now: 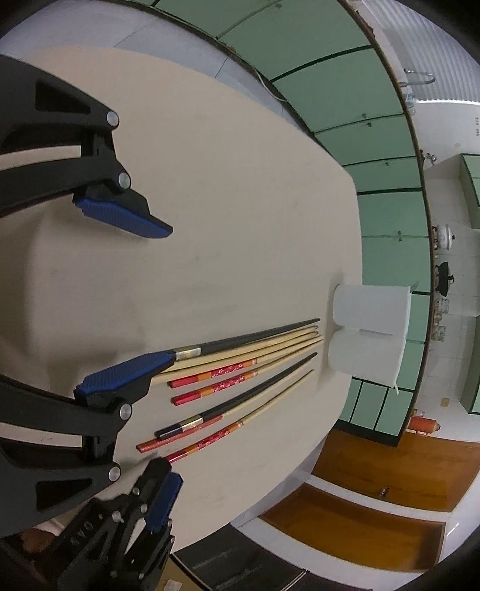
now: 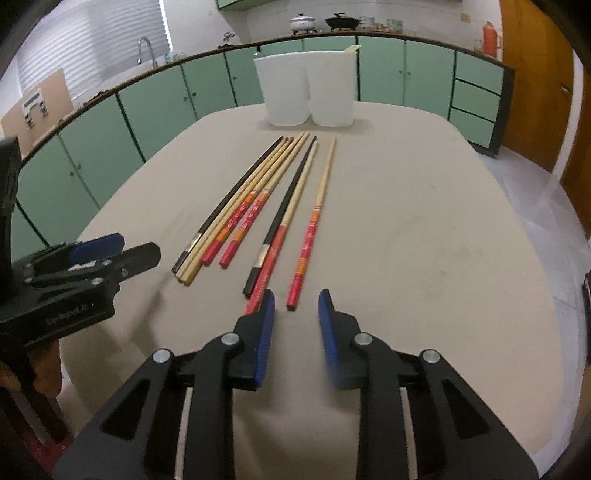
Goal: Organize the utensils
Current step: 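Move both tools back down to the row of chopsticks, then grasp a red-patterned chopstick with the right tool while the left tool grasps a black chopstick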
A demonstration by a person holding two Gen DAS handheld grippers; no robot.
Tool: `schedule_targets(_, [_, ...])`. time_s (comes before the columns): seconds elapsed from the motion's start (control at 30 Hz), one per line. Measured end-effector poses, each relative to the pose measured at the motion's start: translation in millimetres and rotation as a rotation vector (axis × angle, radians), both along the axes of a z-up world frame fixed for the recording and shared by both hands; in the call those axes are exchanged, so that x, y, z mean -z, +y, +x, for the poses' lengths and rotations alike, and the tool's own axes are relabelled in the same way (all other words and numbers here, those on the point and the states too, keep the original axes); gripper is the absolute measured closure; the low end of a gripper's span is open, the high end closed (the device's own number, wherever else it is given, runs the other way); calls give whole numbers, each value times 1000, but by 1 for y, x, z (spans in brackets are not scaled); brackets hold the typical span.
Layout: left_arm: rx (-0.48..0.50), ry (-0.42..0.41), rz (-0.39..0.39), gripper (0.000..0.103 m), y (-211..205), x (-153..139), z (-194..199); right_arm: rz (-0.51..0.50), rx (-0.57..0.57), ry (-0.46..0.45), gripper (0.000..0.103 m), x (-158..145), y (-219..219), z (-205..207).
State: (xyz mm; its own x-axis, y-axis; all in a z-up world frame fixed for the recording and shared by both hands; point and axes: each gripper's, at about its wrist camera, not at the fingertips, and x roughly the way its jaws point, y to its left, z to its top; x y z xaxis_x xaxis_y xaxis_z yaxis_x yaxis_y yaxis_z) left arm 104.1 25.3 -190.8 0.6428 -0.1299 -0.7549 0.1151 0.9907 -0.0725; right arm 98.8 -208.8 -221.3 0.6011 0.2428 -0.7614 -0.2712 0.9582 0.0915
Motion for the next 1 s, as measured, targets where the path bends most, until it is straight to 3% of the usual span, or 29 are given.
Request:
schedule_targets(0.17, [21,16,-10,40,-3,3,-1,-21,20,0,91,1,-2,7])
schedule_targets(0.63, [53,39,48,40,-15,10,1,12,57,10,91,3,-16,11])
schedule_targets(0.77, [14,41,38,41,-6,9,3,16,57,8,91,3,-17,11])
schedule_targets(0.9, [33,34,54,41,-13,11,2,19,46,0,86,3,-14,10])
schedule_targets(1.0, [50,25,59,52,-20,11,3,7,43,-12,87,4,-11,9])
